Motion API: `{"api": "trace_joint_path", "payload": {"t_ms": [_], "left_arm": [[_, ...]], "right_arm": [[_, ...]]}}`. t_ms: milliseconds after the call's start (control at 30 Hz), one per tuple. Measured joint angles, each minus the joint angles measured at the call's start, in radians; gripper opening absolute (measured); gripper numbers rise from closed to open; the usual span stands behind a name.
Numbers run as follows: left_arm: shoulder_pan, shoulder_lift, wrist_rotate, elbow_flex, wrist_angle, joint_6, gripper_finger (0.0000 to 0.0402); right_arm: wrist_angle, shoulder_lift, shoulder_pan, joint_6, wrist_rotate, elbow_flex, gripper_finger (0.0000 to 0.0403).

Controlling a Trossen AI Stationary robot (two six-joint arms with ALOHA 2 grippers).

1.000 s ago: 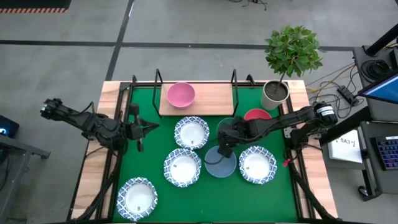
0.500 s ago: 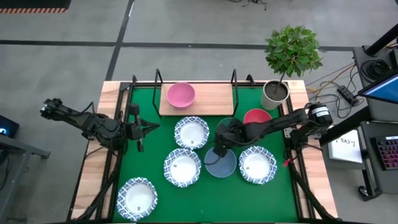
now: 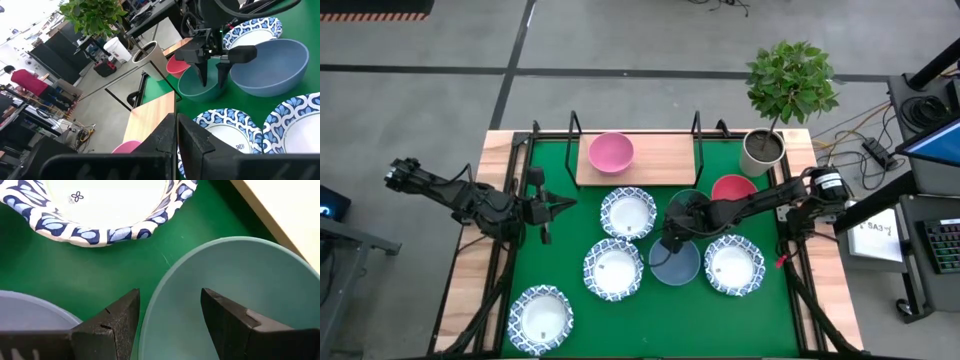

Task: Place and stack bowls onto a shelf
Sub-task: Stack the green bowl on top of the pink bowl on the shelf

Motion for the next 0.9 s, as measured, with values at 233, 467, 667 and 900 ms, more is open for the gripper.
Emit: {"api": "trace_joint_path", "payload": {"t_ms": [233,467,667,900], "left_arm": [[0.0,0.003,0.0,0.0,0.0,0.0,0.0],[0.0,0.004,0.0,0.0,0.0,0.0,0.0],[0.0,0.004,0.0,0.0,0.0,0.001,0.0],[0.0,0.004,0.0,0.0,0.0,0.002,0.0]], "right_arm": [[0.007,0.0,-0.004,0.039,0.01,-0.007,0.0201],[0.008,0.0,-0.009,0.061,0.027,-0.009,0.0201],[0.008,0.0,-0.009,0.066,0.028,-0.01,0.0199],[0.017,0.0,-0.016,0.064,0.035,-0.01,0.0168]]}}
